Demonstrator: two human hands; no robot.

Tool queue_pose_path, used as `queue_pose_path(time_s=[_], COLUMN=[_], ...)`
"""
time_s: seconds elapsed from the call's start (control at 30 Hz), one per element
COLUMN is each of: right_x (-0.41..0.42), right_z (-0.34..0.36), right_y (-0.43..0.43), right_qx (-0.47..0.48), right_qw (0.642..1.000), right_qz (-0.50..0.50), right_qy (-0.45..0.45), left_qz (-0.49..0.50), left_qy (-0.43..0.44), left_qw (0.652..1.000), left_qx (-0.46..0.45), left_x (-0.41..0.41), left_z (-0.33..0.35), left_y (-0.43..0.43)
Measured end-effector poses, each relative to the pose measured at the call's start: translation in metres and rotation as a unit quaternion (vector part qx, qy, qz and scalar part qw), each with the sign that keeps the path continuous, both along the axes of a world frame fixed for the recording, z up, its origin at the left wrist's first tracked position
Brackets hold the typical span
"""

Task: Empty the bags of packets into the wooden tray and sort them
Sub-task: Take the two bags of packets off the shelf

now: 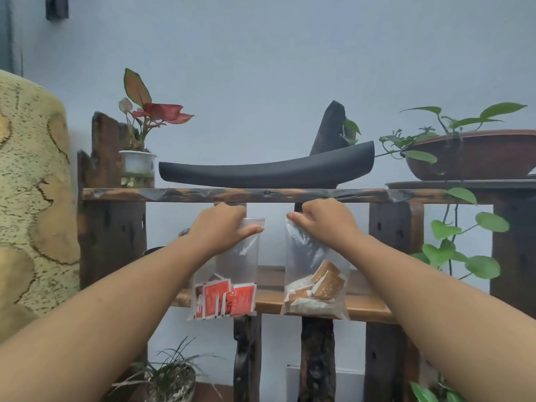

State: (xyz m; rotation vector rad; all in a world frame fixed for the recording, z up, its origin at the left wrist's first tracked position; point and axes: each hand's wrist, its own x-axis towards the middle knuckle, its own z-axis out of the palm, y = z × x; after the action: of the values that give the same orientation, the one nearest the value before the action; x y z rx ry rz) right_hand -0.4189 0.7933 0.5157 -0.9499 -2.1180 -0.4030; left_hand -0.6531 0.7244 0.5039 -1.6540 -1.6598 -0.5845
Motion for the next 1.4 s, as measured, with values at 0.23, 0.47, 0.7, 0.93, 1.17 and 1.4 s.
queue_pose_path(time_s=[0.23,0.47,0.7,0.93,1.17,1.4], right_x=[-0.055,-0.106,-0.149,-0.21,-0.284,-0.347], right_z=[-0.018,-0.048,-0.064,-0.06,-0.08,-0.083], right_y=[-0.009,-0.018,-0.068,-0.143,-0.252,-0.395], right_qx=[-0.014,0.012,0.005,0.034,0.049,0.057], right_qw=[0.993,0.98,0.966,0.947,0.92,0.875], right_qz=[0.117,0.19,0.254,0.316,0.381,0.472], right_qy=[-0.025,-0.057,-0.042,-0.043,-0.081,-0.086], left_qz=[0.081,0.206,0.263,0.302,0.372,0.428], left_qy=[-0.01,0.016,0.012,-0.016,-0.061,-0.104], left_qw=[0.996,0.975,0.962,0.952,0.925,0.898], left_qx=[-0.021,-0.076,-0.069,-0.051,-0.05,-0.024], left_x=[-0.024,-0.062,-0.094,-0.124,-0.161,-0.172], left_z=[-0.019,-0.047,-0.055,-0.051,-0.074,-0.094], left_y=[-0.055,-0.12,-0.208,-0.315,-0.441,-0.581])
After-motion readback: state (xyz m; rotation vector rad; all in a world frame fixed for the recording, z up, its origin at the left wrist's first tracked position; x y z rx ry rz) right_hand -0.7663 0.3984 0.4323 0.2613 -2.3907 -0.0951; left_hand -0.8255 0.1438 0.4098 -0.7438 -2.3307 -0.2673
